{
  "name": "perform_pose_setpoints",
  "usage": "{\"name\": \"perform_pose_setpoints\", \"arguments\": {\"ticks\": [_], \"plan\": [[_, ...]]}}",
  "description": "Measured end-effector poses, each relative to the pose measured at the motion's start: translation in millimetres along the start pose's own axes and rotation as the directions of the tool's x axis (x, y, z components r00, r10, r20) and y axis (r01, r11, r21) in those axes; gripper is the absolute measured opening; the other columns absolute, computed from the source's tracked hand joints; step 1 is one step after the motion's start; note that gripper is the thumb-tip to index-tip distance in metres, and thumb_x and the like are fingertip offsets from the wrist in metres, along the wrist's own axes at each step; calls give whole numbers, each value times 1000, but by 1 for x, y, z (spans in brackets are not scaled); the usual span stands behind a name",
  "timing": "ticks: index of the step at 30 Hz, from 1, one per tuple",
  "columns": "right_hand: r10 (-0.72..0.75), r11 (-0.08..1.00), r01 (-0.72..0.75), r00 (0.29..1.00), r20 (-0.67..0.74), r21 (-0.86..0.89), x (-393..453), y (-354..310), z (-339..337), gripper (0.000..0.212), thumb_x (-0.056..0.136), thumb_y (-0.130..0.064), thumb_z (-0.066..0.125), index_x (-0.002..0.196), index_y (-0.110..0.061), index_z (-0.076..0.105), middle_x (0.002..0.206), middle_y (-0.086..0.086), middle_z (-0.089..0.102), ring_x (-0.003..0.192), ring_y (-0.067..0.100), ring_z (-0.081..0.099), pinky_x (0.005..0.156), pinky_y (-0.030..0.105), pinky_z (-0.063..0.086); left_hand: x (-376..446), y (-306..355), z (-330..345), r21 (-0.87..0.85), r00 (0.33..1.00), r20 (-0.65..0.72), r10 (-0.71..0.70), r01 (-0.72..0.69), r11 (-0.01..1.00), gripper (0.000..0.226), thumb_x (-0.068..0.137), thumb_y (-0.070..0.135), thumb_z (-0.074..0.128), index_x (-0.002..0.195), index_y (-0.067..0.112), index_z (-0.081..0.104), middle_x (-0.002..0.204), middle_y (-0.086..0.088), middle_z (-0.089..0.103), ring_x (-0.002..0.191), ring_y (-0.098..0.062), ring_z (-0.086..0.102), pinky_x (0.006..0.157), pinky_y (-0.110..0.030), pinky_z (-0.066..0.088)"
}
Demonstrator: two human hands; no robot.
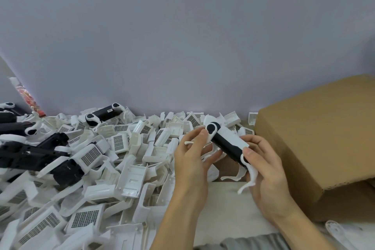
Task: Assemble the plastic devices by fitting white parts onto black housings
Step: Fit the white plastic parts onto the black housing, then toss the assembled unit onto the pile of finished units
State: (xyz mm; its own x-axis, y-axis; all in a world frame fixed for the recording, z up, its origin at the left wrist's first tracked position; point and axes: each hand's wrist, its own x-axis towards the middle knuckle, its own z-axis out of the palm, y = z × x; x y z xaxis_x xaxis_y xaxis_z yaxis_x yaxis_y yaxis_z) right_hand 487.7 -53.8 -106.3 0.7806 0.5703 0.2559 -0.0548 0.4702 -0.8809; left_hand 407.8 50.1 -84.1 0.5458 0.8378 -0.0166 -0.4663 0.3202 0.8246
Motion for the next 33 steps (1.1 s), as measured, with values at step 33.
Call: {"name": "perform_pose_setpoints", "arguments": {"ticks": [33], "plan": [[-37, 927, 135, 962, -272, 351, 87, -281, -2, 27, 107, -32, 41, 122, -14, 54, 127, 8, 59, 108, 26, 59, 87, 37, 54, -37, 74, 17, 717, 945, 275, 175, -323, 618, 11, 99, 23, 59, 105, 31, 65, 103, 7, 71, 99, -10, 66, 86, -39, 54]]}}
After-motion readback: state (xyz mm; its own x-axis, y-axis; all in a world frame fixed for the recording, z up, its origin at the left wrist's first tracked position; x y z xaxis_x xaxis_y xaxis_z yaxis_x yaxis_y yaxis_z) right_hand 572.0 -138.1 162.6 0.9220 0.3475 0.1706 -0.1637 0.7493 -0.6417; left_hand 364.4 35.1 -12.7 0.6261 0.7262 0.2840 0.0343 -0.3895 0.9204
